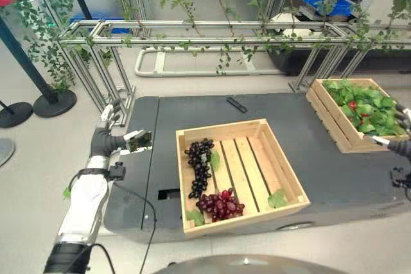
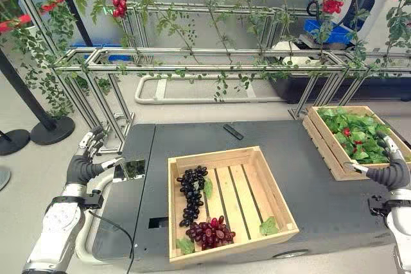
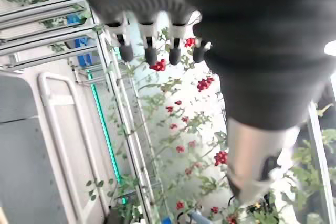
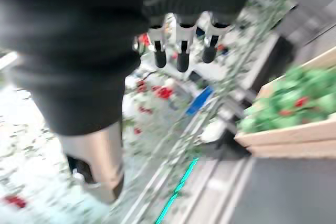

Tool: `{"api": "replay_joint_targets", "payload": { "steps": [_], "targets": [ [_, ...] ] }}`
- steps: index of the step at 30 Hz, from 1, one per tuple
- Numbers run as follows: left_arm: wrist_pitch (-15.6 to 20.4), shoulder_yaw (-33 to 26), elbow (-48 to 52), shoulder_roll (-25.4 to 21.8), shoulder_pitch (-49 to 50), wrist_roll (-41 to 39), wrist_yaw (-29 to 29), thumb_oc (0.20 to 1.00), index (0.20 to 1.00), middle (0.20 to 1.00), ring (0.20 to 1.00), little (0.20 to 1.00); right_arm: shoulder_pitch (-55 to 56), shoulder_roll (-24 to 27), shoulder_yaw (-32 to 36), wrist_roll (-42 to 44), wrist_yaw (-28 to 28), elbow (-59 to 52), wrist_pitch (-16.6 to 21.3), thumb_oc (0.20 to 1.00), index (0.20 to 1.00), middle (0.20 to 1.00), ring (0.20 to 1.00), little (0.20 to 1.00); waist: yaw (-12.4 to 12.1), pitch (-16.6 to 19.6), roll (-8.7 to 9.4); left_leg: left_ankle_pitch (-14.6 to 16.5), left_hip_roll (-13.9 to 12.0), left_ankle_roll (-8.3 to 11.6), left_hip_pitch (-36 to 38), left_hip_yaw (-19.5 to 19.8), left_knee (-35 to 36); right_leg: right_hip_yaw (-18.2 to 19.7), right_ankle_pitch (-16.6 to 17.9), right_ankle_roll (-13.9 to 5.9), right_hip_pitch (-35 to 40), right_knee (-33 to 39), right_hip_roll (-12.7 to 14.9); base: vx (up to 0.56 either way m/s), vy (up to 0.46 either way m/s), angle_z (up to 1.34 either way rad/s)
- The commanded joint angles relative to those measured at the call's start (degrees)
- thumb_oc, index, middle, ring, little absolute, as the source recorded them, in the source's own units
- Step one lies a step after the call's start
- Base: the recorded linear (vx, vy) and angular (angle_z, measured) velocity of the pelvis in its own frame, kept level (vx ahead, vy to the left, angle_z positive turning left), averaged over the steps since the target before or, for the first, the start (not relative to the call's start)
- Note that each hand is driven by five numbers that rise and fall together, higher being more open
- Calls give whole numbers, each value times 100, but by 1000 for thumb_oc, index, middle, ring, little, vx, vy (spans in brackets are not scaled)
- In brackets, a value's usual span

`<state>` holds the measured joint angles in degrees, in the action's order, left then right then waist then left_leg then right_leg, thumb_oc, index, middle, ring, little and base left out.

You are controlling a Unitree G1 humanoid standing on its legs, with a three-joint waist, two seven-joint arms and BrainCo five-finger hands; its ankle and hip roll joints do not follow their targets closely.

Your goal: Pick up the fruits from the basket on one side to the basket on the other side

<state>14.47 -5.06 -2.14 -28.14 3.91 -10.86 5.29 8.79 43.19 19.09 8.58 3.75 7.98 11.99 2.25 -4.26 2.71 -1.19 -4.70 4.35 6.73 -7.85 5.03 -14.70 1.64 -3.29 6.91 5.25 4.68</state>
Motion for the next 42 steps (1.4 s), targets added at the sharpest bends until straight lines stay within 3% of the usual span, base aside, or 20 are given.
{"api": "replay_joint_targets", "payload": {
  "steps": [1,15,25,32,34,35,37,41,42],
  "targets": [
    [338,-195,257,-327,-226,-70,-64,1000,1000,1000,1000,1000,-479,97,-46,65,-100,-236,324,1000,1000,1000,1000,1000,-41,124,142,262,-186,67,66,-308,-22,-68,-230,-519,156,-63,336,-898,-262,89],
    [365,-276,211,-214,45,-76,-179,1000,1000,1000,1000,1000,-428,-590,14,492,-351,-1176,517,1000,1000,1000,1000,1000,18,125,90,263,-175,50,62,-318,-7,-36,-233,-501,136,-62,328,0,0,0],
    [380,-291,234,-205,86,-68,-265,1000,1000,1000,1000,1000,-379,-574,18,297,-462,-1386,495,1000,1000,1000,1000,1000,45,123,116,258,-188,41,65,-354,-3,6,-205,-509,106,-54,322,0,0,0],
    [384,-150,171,-329,-48,-90,-307,1000,1000,1000,1000,1000,-787,114,-496,-82,-656,-1298,387,1000,1000,1000,1000,1000,-49,64,191,251,-169,35,60,-373,-11,20,-167,-531,87,-62,341,-4,0,-2],
    [389,-88,207,-438,-125,-133,-288,1000,1000,1000,1000,1000,-1119,630,-951,-271,-856,-1244,308,1000,1000,1000,1000,1000,-142,-29,251,247,-164,36,33,-343,-46,15,-169,-528,62,-113,347,-14,-6,-6],
    [389,-99,207,-434,-123,-134,-287,1000,1000,1000,1000,1000,-1146,636,-972,-272,-854,-1230,309,1000,1000,1000,1000,1000,-132,-32,247,246,-164,36,33,-344,-46,16,-171,-528,60,-118,348,-33,-15,-3],
    [396,-8,224,-606,-263,-185,-260,1000,1000,1000,1000,1000,-1717,1328,-1570,-815,-917,-1170,281,1000,1000,1000,1000,1000,-269,-200,327,236,-170,40,-97,-268,-160,4,-207,-515,-45,-250,353,-46,-16,0],
    [411,28,190,-732,-482,-181,-112,1000,1000,1000,1000,1000,-2532,1727,-2327,-1346,-845,-987,248,1000,1000,1000,1000,1000,-359,-429,399,243,-211,46,-371,-158,-393,-28,-276,-478,-260,-501,355,-89,-34,3],
    [424,31,230,-855,-616,-200,-29,1000,1000,1000,1000,1000,-2966,2018,-2613,-1725,-839,-1112,248,1000,1000,1000,1000,1000,-459,-617,457,215,-263,53,-596,-43,-539,-55,-337,-440,-473,-733,348,-128,-61,18]
  ]
}}
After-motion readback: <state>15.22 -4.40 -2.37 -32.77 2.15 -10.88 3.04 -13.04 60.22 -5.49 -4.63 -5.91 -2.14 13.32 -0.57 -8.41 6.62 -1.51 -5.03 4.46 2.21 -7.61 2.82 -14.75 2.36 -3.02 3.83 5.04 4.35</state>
